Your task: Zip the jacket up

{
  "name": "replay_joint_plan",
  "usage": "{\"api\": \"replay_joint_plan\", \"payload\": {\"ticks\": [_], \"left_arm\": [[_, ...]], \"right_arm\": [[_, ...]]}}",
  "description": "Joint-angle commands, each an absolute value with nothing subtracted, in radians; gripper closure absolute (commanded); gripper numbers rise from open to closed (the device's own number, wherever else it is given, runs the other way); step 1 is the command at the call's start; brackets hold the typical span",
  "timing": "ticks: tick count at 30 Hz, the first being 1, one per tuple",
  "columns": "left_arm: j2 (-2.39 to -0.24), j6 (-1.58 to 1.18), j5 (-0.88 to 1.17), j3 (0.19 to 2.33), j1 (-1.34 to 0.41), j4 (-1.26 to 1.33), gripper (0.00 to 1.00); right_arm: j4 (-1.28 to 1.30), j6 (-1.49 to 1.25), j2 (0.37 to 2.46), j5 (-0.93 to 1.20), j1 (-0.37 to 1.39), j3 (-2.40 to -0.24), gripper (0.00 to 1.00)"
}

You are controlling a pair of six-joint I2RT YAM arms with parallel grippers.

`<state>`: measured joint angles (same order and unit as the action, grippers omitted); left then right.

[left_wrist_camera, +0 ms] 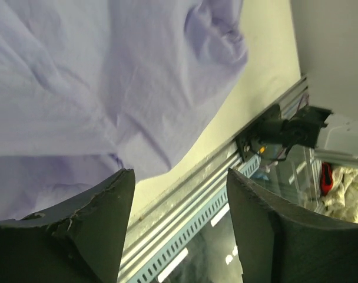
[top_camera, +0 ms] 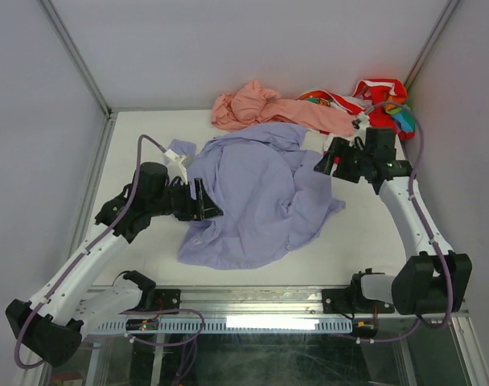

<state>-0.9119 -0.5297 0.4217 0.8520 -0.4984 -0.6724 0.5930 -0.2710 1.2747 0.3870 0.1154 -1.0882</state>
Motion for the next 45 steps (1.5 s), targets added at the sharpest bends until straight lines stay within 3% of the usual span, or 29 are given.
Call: {"api": "replay_joint_plan", "payload": {"ticks": [1,8,13,21,25,27,30,36,45], "left_arm": [[-0.923,-0.497,0.353,1.006,-0.505,-0.722,0.34],[-1.113,-0.448,0.406,1.142,-0.506,-0.656,0.32],[-1.297,-0.459,0.5,1.223,-0.514,-0.537,0.34],[-1.627,-0.427,0.474,1.368,-0.594,-0.448,0.36],[-1.778,-0.426,0.456,1.395,-0.648,-0.392,0.38],[-1.846,-0.419,0.445,1.402,-0.656,-0.378,0.39],[-1.925,-0.397,0.411,1.403,-0.655,-0.378,0.42],[-1.978,-0.361,0.349,1.329,-0.582,-0.383,0.47],[-1.94,-0.354,0.295,1.253,-0.322,-0.426,0.56]], "right_arm": [[0.607,-0.321,1.235,0.325,-0.043,-1.05,0.29],[0.461,-0.442,1.298,0.369,-0.188,-0.882,0.29],[0.353,-0.525,1.373,0.393,-0.194,-0.805,0.29],[0.24,-0.586,1.462,0.41,-0.195,-0.724,0.3],[0.182,-0.6,1.511,0.45,-0.195,-0.698,0.35],[0.162,-0.603,1.529,0.463,-0.195,-0.699,0.41],[0.153,-0.597,1.542,0.472,-0.195,-0.72,0.58],[0.198,-0.555,1.549,0.484,-0.195,-0.872,1.0],[0.3,-0.475,1.494,0.447,-0.186,-1.286,1.0]]}}
